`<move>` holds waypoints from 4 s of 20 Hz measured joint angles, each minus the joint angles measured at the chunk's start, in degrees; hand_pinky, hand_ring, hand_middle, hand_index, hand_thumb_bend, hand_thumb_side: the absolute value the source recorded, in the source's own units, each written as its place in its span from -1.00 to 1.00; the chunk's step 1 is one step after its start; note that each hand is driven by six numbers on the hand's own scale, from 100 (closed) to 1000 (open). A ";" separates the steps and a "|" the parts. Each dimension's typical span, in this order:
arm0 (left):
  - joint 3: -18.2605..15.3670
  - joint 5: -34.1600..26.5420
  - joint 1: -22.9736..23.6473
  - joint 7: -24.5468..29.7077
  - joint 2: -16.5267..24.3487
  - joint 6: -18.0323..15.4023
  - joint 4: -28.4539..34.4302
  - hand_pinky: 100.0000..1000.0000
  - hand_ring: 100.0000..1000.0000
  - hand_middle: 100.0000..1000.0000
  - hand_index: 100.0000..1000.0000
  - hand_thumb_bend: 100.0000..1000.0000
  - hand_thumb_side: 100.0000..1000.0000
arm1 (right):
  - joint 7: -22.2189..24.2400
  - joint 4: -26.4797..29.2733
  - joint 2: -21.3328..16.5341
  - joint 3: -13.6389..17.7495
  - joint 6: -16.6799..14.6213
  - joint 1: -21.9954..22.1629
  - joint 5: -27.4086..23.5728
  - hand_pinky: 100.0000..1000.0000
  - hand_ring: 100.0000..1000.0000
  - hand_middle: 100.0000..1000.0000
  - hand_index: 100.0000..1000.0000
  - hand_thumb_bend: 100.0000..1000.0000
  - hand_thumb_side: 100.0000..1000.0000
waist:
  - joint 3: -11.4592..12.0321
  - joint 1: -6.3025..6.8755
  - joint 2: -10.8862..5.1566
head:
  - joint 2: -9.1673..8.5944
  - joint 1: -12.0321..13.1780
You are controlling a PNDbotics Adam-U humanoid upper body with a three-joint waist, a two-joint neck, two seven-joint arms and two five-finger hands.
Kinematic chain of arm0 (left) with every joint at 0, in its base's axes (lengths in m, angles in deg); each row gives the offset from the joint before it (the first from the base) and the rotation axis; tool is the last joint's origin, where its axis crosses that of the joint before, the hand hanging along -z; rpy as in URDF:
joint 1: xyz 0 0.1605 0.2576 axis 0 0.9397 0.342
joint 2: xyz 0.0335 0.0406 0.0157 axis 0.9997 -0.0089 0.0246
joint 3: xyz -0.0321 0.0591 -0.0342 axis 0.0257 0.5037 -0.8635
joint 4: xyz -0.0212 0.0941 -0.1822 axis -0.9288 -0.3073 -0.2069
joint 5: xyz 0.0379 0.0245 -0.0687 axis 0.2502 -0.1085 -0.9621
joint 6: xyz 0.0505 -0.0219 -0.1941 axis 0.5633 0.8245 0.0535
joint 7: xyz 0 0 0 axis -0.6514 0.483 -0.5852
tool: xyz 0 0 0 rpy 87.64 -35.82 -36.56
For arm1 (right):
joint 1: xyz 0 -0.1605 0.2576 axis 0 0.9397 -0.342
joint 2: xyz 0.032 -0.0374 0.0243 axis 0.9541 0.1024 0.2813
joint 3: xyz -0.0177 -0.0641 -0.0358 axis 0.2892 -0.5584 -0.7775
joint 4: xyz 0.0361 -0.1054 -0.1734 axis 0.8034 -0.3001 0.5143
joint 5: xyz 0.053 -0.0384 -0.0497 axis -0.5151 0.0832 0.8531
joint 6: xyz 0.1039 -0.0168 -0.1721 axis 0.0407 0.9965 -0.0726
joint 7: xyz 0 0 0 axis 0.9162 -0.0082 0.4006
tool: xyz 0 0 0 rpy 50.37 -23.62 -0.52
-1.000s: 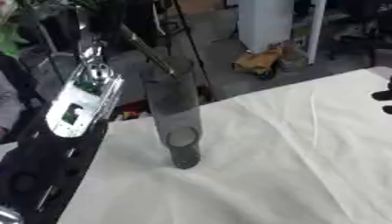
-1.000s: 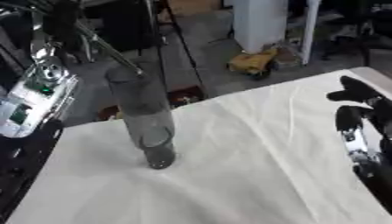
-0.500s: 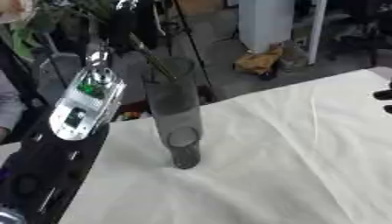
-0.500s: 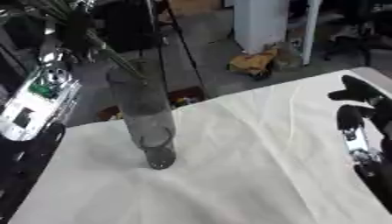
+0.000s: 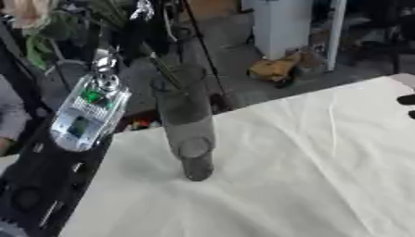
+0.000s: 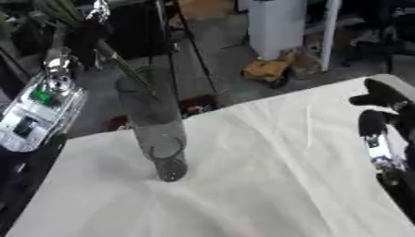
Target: Arrange flowers into the vase.
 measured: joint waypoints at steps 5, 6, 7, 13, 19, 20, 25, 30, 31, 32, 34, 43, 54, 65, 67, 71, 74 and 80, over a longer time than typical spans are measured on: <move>0.33 1.76 0.41 2.99 0.40 1.09 -0.40 -0.99 -0.26 -0.34 -0.23 -1.00 0.27 | -0.06 0.00 0.00 0.02 -0.02 0.20 0.00 0.54 0.88 0.43 0.90 -0.90 1.00 | 0.03 0.00 -0.14 | 0.01 -0.12; 0.39 2.13 0.44 3.61 0.40 1.27 -0.45 -0.97 -0.24 -0.32 -0.22 -1.00 0.28 | -0.07 0.00 0.00 0.03 -0.02 0.22 0.00 0.54 0.88 0.43 0.90 -0.90 1.00 | 0.04 0.00 -0.15 | 0.01 -0.13; 0.51 2.46 0.46 4.25 0.40 1.48 -0.57 -0.94 -0.22 -0.29 -0.20 -1.00 0.29 | -0.08 0.00 0.01 0.03 -0.02 0.23 0.00 0.54 0.88 0.43 0.90 -0.90 1.00 | 0.09 0.00 -0.23 | 0.01 -0.13; 0.70 4.16 0.51 8.36 0.41 2.79 -1.13 -0.77 -0.08 -0.14 -0.02 -1.00 0.31 | -0.26 0.00 0.03 0.05 0.11 0.39 0.00 0.54 0.88 0.43 0.90 -0.90 1.00 | 0.28 0.00 -0.57 | 0.02 -0.14; 1.03 5.78 0.72 12.30 0.42 3.73 -1.34 -0.58 0.06 -0.02 0.11 -1.00 0.33 | -0.45 0.00 0.04 0.21 0.04 0.39 0.00 0.54 0.88 0.43 0.90 -0.90 1.00 | 0.32 0.00 -0.58 | 0.02 -0.14; 1.05 6.17 0.75 13.06 0.42 3.88 -1.46 -0.56 0.08 0.00 0.14 -1.00 0.33 | -0.48 0.00 0.04 0.23 0.02 0.39 0.00 0.54 0.88 0.43 0.90 -0.90 1.00 | 0.32 0.00 -0.58 | 0.02 -0.14; 1.35 8.37 0.85 16.97 0.43 4.46 -1.55 -0.50 0.14 0.08 0.20 -1.00 0.26 | -0.55 0.00 0.04 0.32 -0.02 0.40 0.00 0.54 0.88 0.43 0.90 -0.90 1.00 | 0.35 0.00 -0.58 | 0.02 -0.14; 1.35 10.92 0.85 19.60 0.96 5.17 -1.58 -0.35 0.25 0.22 0.32 -1.00 0.24 | -0.57 0.00 0.04 0.33 -0.02 0.43 0.00 0.53 0.88 0.42 0.90 -0.90 1.00 | 0.47 0.00 -0.72 | 0.03 -0.14; 1.35 11.48 0.85 19.96 1.00 5.32 -1.58 -0.21 0.33 0.28 0.38 -1.00 0.25 | -0.59 0.00 0.04 0.33 -0.01 0.43 0.00 0.53 0.88 0.41 0.90 -0.89 1.00 | 0.56 0.00 -0.82 | 0.04 -0.14; 1.34 12.00 0.85 20.35 1.15 5.40 -1.57 -0.02 0.38 0.31 0.41 -1.00 0.26 | -0.62 0.00 0.04 0.33 0.00 0.43 0.00 0.53 0.88 0.41 0.90 -0.89 1.00 | 0.63 0.01 -0.87 | 0.04 -0.15; 1.31 12.78 0.85 20.94 1.45 5.45 -1.51 0.33 0.44 0.38 0.48 -1.00 0.25 | -0.67 0.00 0.04 0.33 0.05 0.44 0.00 0.53 0.88 0.41 0.90 -0.88 1.00 | 0.70 0.02 -0.88 | 0.04 -0.15; 1.33 15.76 0.84 24.53 2.39 4.50 -0.73 0.71 0.71 0.59 0.69 -1.00 0.23 | -0.81 0.00 0.04 0.34 0.18 0.75 0.00 0.53 0.88 0.41 0.90 -0.88 1.00 | 0.95 0.14 -0.97 | 0.04 -0.19; 1.39 19.56 0.84 33.58 2.41 1.94 -0.73 0.82 0.89 0.79 0.93 -1.00 0.26 | -0.87 0.00 0.04 0.34 0.20 0.87 0.00 0.53 0.88 0.41 0.90 -0.87 1.00 | 0.89 0.26 -0.99 | 0.04 -0.19; 1.68 20.99 0.84 40.38 2.44 -0.09 -0.76 0.96 1.00 0.94 1.00 -1.00 0.39 | -1.05 0.00 0.04 0.34 0.16 0.91 0.00 0.53 0.88 0.41 0.89 -0.88 1.00 | 0.86 0.86 -1.17 | 0.04 -0.19; 1.70 20.99 0.84 41.87 2.47 -0.48 -0.79 0.98 1.00 0.95 1.00 -1.00 0.44 | -1.05 0.00 0.04 0.34 0.16 0.92 0.00 0.53 0.88 0.41 0.89 -0.88 1.00 | 0.98 0.89 -1.28 | 0.04 -0.19; 1.69 21.07 0.84 44.38 3.33 -1.18 -1.08 1.00 1.00 0.99 1.00 -1.00 0.55 | -1.08 0.00 0.04 0.34 0.18 0.98 0.00 0.53 0.88 0.41 0.89 -0.88 1.00 | 1.16 0.92 -1.55 | 0.04 -0.20; 1.69 21.49 0.84 45.79 3.94 -1.69 -1.11 1.00 1.00 1.00 1.00 -1.00 0.63 | -1.08 0.00 0.04 0.34 0.18 1.26 0.00 0.53 0.88 0.41 0.89 -0.88 1.00 | 1.38 1.03 -1.66 | 0.05 -0.22; 1.69 23.01 0.83 48.43 4.93 -2.85 -1.12 1.00 1.00 1.00 1.00 -0.87 0.80 | -1.10 0.00 0.04 0.34 0.19 1.48 0.00 0.53 0.88 0.40 0.89 -0.88 1.00 | 1.62 1.25 -2.08 | 0.45 -0.22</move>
